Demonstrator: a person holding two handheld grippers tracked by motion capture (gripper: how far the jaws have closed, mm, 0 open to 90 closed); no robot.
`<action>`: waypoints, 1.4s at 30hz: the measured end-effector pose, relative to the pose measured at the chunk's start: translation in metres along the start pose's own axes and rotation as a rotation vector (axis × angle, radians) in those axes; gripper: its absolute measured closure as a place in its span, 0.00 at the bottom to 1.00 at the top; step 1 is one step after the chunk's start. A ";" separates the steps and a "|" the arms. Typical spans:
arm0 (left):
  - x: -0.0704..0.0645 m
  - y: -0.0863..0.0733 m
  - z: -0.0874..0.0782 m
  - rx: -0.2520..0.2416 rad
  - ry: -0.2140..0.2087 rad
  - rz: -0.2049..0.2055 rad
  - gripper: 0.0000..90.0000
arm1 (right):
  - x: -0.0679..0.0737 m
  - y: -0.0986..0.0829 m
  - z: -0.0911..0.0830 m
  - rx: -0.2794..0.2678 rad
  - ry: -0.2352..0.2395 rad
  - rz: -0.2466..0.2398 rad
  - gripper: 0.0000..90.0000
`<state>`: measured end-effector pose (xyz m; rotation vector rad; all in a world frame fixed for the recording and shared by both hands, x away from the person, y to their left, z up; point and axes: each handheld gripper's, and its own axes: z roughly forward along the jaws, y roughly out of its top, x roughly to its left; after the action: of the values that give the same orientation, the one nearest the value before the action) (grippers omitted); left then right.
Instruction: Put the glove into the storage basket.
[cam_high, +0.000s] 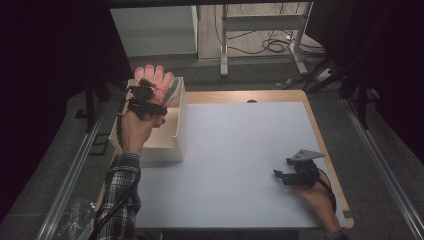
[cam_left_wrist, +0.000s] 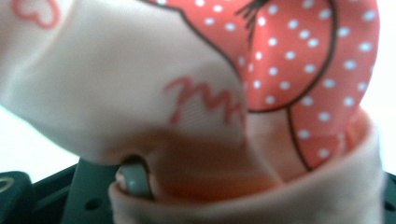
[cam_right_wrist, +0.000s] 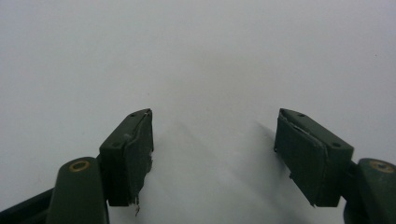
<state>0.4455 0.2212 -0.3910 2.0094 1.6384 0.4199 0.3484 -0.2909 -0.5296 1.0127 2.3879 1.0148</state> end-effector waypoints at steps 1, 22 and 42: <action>0.001 -0.001 0.004 0.005 0.005 -0.002 0.46 | 0.000 0.000 0.000 0.000 0.000 0.000 0.32; 0.002 -0.016 0.076 0.120 0.073 -0.018 0.44 | 0.000 0.000 0.000 -0.001 0.000 0.000 0.32; -0.010 -0.013 0.109 0.308 0.097 0.009 0.20 | 0.000 0.000 0.000 0.000 0.001 0.001 0.32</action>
<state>0.4909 0.1928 -0.4869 2.2489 1.8475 0.2854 0.3484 -0.2910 -0.5296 1.0132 2.3880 1.0160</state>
